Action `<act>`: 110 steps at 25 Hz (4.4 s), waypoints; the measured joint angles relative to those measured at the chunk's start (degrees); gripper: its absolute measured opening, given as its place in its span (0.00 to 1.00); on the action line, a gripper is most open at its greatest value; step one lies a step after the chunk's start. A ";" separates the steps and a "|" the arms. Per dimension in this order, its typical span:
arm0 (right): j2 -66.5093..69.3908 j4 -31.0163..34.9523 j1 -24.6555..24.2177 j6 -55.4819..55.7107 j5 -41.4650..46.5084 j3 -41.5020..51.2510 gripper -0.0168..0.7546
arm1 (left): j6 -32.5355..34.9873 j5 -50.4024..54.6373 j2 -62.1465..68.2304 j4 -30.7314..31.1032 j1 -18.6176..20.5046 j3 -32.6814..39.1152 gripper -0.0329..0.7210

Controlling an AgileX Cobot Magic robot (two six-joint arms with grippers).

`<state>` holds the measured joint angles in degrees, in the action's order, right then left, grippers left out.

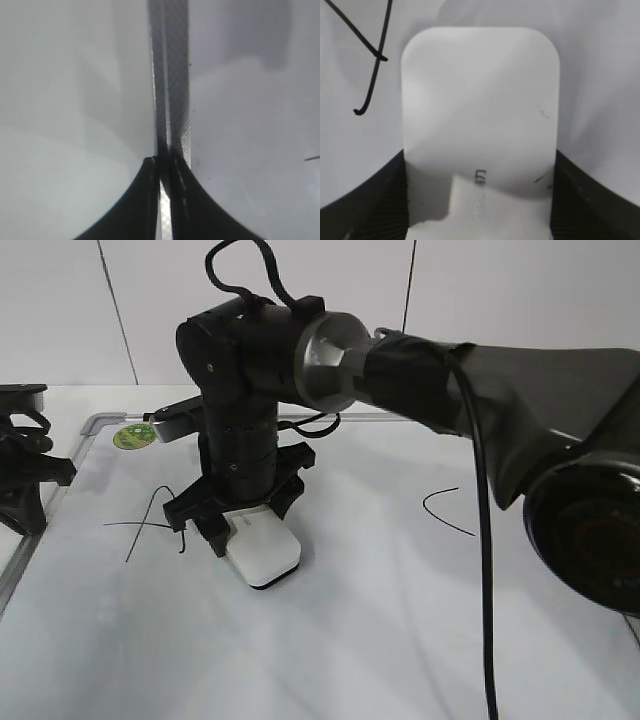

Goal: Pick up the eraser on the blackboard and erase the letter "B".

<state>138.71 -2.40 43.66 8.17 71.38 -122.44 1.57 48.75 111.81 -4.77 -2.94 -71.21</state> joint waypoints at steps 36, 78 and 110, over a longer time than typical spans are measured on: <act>2.74 0.24 -1.06 -0.51 -0.51 -6.31 0.72 | 0.00 0.22 0.00 -0.33 0.07 0.00 0.06; 4.06 5.60 -11.16 1.03 -1.66 -7.96 0.72 | 0.00 0.44 0.08 -0.44 0.07 0.00 0.06; -31.90 -3.27 -21.01 -0.99 -0.44 22.01 0.72 | 0.00 0.64 0.08 -0.44 0.07 -0.02 0.06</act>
<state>106.81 -5.66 22.65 7.18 70.93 -100.43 1.57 49.39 111.90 -5.21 -2.87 -71.23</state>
